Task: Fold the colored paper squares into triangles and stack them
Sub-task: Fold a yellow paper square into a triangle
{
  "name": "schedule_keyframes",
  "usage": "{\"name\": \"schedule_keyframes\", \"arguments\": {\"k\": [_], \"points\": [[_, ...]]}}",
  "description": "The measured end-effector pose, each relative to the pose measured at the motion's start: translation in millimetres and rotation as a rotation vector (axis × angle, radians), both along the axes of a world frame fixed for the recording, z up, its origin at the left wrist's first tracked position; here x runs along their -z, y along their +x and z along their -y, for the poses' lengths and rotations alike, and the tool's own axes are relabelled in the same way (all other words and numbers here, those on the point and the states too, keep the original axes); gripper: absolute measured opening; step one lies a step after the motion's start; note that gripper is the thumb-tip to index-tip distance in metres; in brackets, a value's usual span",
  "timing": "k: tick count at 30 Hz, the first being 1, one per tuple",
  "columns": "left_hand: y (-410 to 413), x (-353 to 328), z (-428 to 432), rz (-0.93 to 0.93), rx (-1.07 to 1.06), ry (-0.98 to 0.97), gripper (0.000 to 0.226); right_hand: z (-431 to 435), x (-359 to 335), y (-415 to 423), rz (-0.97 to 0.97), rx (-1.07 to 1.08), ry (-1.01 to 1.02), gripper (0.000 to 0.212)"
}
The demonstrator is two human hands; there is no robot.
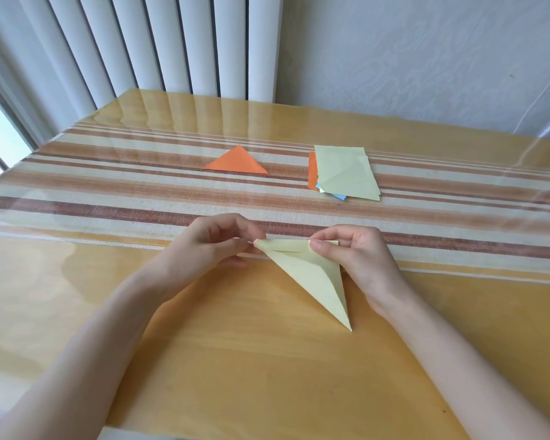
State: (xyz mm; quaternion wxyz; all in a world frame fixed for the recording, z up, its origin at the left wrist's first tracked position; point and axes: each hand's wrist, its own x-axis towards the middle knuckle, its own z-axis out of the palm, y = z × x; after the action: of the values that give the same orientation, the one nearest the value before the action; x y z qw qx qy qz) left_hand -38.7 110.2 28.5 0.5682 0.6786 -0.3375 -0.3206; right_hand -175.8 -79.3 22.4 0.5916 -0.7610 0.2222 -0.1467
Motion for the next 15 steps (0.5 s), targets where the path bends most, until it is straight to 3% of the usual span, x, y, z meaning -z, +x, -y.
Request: {"name": "schedule_keyframes", "arguments": {"k": [3,7,11,15], "points": [[-2.2,-3.1,-0.6,0.023,0.021,-0.013,0.036,-0.6,-2.5,0.8,0.022,0.009,0.04,0.006],[-3.6,0.1,3.9,0.044,-0.028,-0.01,0.015,-3.6,-4.7,-0.5,0.011,0.002,0.079,0.004],[-3.4,6.2,8.8,0.11,-0.124,0.005,0.002,-8.6,-7.0,-0.6,-0.038,-0.016,0.037,0.026],[-4.5,5.2,10.3,0.099,-0.185,0.003,0.018,-8.5,-7.6,-0.9,-0.02,-0.031,0.104,0.018]]}}
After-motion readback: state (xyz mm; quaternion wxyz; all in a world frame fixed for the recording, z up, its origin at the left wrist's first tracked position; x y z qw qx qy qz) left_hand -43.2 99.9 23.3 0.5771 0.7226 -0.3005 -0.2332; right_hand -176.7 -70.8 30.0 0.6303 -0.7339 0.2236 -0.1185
